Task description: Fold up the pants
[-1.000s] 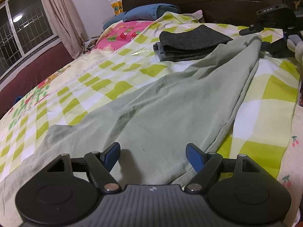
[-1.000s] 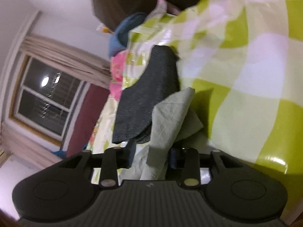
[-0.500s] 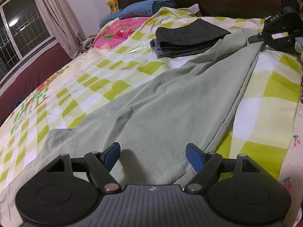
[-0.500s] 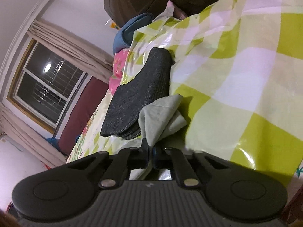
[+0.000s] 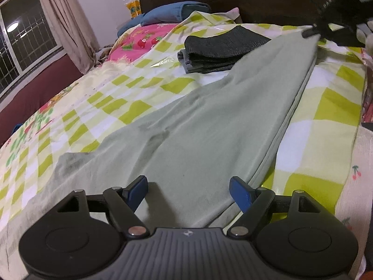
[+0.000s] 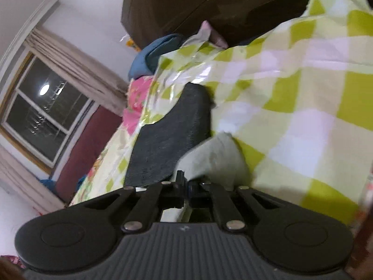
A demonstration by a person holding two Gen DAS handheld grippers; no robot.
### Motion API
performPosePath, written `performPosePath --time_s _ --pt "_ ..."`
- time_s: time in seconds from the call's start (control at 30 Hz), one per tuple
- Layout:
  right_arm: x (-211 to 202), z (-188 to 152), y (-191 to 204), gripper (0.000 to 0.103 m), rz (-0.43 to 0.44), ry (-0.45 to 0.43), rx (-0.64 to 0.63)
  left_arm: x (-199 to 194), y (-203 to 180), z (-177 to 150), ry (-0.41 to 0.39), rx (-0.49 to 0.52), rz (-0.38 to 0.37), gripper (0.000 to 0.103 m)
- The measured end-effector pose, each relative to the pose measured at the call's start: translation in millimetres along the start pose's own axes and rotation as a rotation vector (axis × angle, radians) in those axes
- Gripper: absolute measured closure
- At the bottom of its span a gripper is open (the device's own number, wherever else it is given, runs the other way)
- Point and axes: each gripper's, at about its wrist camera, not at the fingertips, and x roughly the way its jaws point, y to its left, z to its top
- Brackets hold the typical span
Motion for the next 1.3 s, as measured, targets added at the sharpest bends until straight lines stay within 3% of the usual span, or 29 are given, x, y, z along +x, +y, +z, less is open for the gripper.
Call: performPosePath --time_s 0.13,0.23,0.37,0.53,0.63,0.7,0.77,0.83,0.93,1.07,1.2,1.3 --pt "-10 0 23 0.099 -0.01 -0.022 -0.036 -4 6 -6 0.0 -0.033 -0.002 0.012" --pt "-17 -6 81 0.099 0.049 -0.041 -0.226 -11 14 -13 -0.014 -0.047 0.008 0.012" --pt "-2 -47 172 0.099 0.193 0.065 -0.448 -24 35 -20 -0.026 -0.095 0.047 0.012" --pt "31 -152 278 0.099 0.383 0.249 -0.75 -56 80 -40 -0.045 -0.192 0.144 0.012" --pt "53 -226 322 0.099 0.472 0.395 -0.883 -75 109 -67 -0.009 -0.242 0.224 0.012" --pt "64 -273 340 0.099 0.498 0.458 -0.976 -88 131 -84 0.016 -0.326 0.266 0.012" --pt "73 -314 349 0.099 0.501 0.518 -1.042 -104 155 -96 -0.01 -0.446 0.261 0.012" --pt "80 -339 352 0.099 0.488 0.569 -1.069 -115 171 -105 -0.037 -0.492 0.302 0.012" --pt "79 -356 351 0.099 0.464 0.591 -1.094 -120 186 -119 -0.035 -0.506 0.354 0.012" --pt "77 -359 371 0.099 0.46 0.546 -1.138 -125 194 -141 -0.02 -0.532 0.365 0.012" --pt "70 -371 398 0.099 0.505 0.486 -1.18 -135 199 -158 -0.017 -0.564 0.375 0.012" --pt "61 -402 416 0.099 0.574 0.45 -1.33 -144 204 -167 -0.019 -0.58 0.394 0.012"
